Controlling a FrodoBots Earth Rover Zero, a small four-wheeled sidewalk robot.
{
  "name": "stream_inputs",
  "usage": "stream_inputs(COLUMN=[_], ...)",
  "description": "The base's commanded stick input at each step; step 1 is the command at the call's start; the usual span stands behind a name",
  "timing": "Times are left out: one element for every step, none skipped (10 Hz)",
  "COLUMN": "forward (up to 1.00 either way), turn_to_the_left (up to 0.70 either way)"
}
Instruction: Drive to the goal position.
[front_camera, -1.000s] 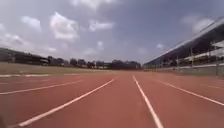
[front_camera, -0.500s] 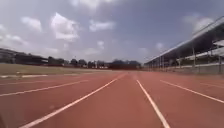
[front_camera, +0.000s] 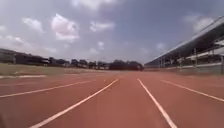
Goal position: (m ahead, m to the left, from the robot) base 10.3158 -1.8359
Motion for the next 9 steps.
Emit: stream_inputs(forward=[0.7,0.7,0.7,0.7,0.7,0.7,0.7,0.7,0.7], turn_to_the_left=[0.0,0.0,0.0,0.0,0.0,0.0,0.0,0.0,0.0])
